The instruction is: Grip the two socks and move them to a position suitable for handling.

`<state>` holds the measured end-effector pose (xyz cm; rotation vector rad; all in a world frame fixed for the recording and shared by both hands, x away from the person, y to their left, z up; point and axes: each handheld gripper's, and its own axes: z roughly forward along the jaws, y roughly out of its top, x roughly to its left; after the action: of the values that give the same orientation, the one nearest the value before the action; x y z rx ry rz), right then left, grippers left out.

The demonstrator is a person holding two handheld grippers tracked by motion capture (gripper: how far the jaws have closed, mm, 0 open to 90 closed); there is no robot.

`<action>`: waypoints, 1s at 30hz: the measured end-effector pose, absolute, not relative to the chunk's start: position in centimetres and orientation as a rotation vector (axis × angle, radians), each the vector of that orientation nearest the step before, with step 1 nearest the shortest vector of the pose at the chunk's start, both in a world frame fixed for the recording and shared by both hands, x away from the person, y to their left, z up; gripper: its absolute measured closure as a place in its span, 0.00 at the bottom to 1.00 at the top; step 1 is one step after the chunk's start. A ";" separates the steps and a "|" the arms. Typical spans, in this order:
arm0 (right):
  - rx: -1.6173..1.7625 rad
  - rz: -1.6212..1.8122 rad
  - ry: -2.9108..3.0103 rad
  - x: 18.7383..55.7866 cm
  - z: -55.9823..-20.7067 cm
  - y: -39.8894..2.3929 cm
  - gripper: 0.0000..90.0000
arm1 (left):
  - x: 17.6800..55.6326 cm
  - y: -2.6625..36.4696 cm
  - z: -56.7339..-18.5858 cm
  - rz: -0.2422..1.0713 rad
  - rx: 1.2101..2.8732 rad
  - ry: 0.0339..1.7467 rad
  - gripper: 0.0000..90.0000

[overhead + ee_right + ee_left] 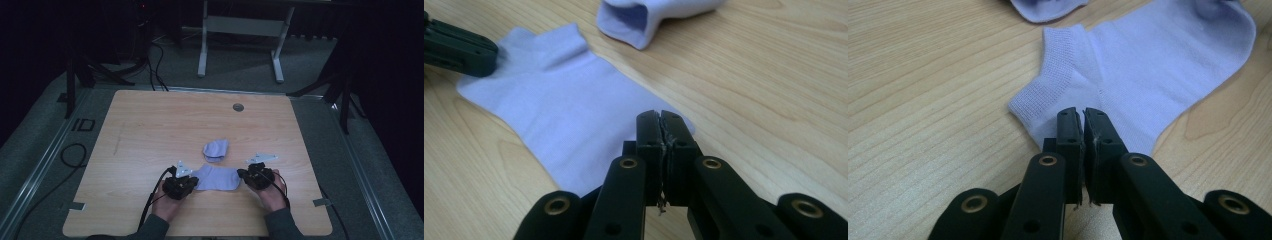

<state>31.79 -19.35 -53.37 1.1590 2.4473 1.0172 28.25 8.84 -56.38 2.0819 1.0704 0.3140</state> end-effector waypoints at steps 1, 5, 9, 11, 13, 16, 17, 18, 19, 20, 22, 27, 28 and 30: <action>1.170 1.018 2.446 31.8 -53.5 -19.5 0.97 | 28.2 8.8 -56.4 0.314 2.081 1.071 0.95; 1.180 1.011 2.442 31.7 -53.8 -20.0 0.98 | 28.2 8.9 -56.4 0.311 2.079 1.072 0.95; 1.199 0.982 2.444 31.5 -54.2 -20.5 0.97 | 28.2 8.8 -56.4 0.313 2.083 1.071 0.94; 1.200 0.967 2.442 31.4 -54.4 -20.7 0.97 | 28.2 8.8 -56.4 0.312 2.082 1.072 0.94; 1.209 0.952 2.446 31.3 -54.6 -20.9 0.97 | 28.2 8.8 -56.4 0.310 2.079 1.073 0.94; 1.218 0.934 2.440 31.1 -54.8 -21.2 0.96 | 28.3 8.9 -56.4 0.305 2.078 1.073 0.94; 1.218 0.934 2.440 31.1 -54.8 -21.2 0.96 | 28.3 8.9 -56.4 0.305 2.078 1.073 0.94; 1.213 0.903 2.433 31.0 -55.0 -21.3 0.94 | 28.3 8.9 -56.4 0.305 2.077 1.073 0.94; 1.211 0.897 2.427 31.0 -55.0 -21.3 0.93 | 28.3 8.9 -56.4 0.305 2.078 1.073 0.94; 1.214 0.898 2.424 30.9 -55.0 -21.4 0.92 | 28.2 8.8 -56.4 0.306 2.078 1.073 0.93; 1.209 0.892 2.420 30.8 -55.0 -21.5 0.91 | 28.2 8.8 -56.4 0.308 2.082 1.071 0.93; 1.207 0.846 2.411 30.6 -55.1 -21.9 0.90 | 28.1 8.9 -56.3 0.307 2.080 1.076 0.92; 1.207 0.846 2.411 30.6 -55.1 -21.9 0.90 | 28.1 8.9 -56.3 0.306 2.080 1.076 0.92; 1.213 0.845 2.403 30.6 -55.1 -22.1 0.89 | 28.1 8.8 -56.3 0.308 2.079 1.076 0.91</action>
<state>30.63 -22.10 -55.08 1.2135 2.4032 0.8454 28.07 8.82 -56.35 2.0787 1.0761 0.3077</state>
